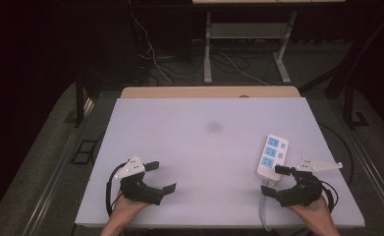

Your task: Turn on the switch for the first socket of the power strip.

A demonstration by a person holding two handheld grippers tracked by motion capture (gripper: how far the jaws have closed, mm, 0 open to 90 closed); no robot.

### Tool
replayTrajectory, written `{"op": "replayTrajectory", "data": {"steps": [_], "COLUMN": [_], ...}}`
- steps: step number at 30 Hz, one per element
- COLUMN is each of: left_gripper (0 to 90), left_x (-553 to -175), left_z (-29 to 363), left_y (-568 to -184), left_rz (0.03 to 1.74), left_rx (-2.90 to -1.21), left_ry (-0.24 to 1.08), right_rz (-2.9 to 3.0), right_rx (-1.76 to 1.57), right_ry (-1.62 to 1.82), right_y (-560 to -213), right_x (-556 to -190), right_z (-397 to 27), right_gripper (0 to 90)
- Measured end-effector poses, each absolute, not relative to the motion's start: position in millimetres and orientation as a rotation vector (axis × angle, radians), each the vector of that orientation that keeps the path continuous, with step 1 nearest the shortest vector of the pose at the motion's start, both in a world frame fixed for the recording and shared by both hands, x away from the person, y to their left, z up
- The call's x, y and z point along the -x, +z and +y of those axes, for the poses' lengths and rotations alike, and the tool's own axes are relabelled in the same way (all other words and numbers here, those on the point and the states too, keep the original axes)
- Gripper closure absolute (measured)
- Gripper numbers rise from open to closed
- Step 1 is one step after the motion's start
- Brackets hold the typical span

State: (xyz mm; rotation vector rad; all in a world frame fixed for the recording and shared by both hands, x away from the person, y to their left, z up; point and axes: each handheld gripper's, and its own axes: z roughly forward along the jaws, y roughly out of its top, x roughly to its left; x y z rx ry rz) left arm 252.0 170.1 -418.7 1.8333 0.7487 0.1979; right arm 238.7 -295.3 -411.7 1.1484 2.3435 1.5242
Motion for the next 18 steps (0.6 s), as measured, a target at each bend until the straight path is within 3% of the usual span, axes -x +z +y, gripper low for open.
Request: {"op": "replayTrajectory", "data": {"steps": [18], "left_gripper": [0.0], "left_x": [-252.8], "left_z": [167.9], "left_y": [-420.1], "left_rz": [0.742], "left_rx": [-1.847], "left_ry": [0.189], "right_rz": [2.345], "right_rx": [-1.165], "right_ry": [1.532], "right_y": [-412.7], "right_x": [-239.2], "right_z": [-297.1], "right_gripper": [0.3]}}
